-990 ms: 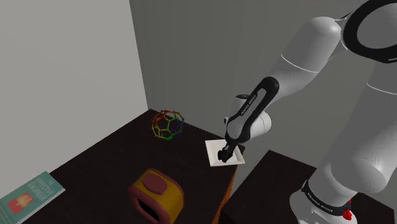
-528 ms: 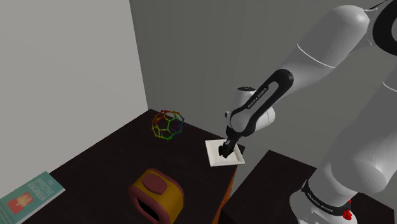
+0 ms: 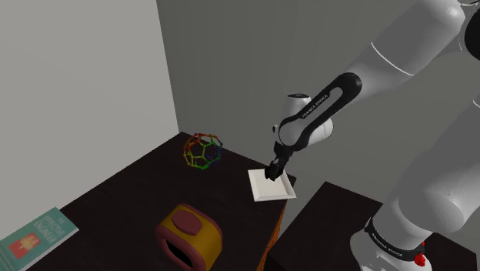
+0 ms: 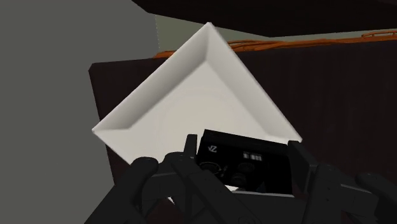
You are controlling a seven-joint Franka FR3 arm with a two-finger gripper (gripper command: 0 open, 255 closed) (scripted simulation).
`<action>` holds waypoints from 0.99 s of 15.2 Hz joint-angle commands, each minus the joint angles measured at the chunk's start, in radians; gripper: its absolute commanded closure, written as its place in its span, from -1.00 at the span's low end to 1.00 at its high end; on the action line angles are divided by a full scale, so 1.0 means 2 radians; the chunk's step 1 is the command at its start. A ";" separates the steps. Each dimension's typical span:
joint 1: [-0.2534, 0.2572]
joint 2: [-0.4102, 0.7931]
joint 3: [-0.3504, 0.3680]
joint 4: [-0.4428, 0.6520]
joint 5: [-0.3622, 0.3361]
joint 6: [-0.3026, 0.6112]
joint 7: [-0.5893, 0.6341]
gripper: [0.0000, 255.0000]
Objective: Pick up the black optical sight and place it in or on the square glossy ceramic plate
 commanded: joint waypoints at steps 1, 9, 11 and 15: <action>-0.014 0.028 -0.014 0.034 -0.009 -0.009 -0.020 1.00; -0.012 0.093 -0.010 0.037 0.018 0.053 -0.044 1.00; -0.013 0.110 -0.007 0.039 0.026 0.068 -0.052 1.00; -0.016 0.134 -0.002 0.042 0.038 0.088 -0.062 1.00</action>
